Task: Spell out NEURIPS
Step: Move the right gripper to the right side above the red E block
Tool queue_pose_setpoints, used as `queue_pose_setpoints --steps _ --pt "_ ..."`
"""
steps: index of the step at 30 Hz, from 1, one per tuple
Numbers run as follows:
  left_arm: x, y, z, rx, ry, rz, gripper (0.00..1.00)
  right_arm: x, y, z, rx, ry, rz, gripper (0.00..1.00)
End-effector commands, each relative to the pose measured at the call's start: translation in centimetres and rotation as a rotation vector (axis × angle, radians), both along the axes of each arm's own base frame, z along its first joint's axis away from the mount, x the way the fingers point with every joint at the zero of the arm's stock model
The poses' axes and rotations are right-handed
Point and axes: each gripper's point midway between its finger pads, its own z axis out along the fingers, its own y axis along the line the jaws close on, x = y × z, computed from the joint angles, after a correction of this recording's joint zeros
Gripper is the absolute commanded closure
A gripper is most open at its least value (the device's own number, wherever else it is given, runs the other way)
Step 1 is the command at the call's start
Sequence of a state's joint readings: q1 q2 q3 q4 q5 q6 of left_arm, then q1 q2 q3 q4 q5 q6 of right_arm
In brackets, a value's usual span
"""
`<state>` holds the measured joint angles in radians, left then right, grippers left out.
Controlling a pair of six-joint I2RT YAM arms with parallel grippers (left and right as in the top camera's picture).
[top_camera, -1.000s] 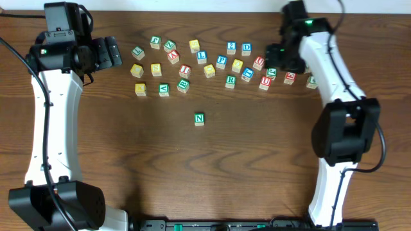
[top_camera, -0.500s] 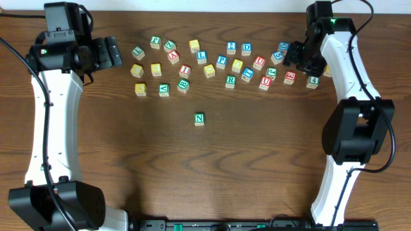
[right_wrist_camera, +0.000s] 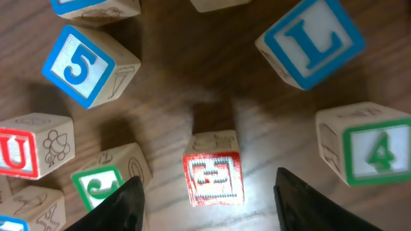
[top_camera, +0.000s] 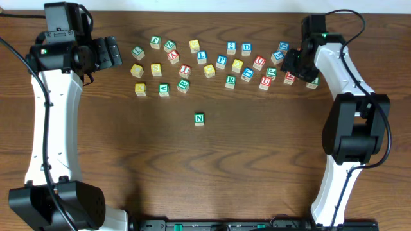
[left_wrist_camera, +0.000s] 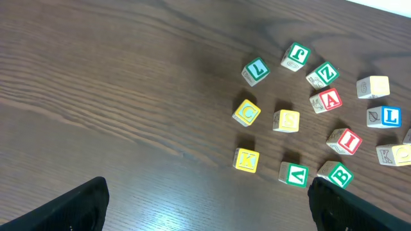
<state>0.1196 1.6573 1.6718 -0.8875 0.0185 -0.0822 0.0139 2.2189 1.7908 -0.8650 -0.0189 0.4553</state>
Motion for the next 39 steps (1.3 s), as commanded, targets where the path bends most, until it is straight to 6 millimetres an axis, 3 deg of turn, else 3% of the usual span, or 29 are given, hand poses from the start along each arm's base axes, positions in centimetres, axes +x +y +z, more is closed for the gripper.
queue_pose_setpoints --steps 1,7,21,32,39 --pt "0.1 0.1 -0.4 0.006 0.011 0.013 0.02 -0.3 -0.1 -1.1 0.003 0.011 0.020 0.44" --pt "0.1 0.1 -0.4 0.006 0.011 0.013 0.02 -0.5 -0.2 -1.4 0.002 0.016 0.022 0.54" --pt "0.1 0.1 -0.4 0.006 0.011 0.013 0.02 -2.4 -0.1 -3.3 -0.036 0.078 0.119 0.58" --pt "0.1 0.1 -0.4 0.006 0.011 0.013 0.02 0.1 -0.3 -2.7 -0.072 -0.029 0.185 0.53" --pt "0.1 0.1 -0.4 0.006 0.011 0.013 0.02 0.0 0.2 -2.7 -0.072 -0.025 0.197 0.63"
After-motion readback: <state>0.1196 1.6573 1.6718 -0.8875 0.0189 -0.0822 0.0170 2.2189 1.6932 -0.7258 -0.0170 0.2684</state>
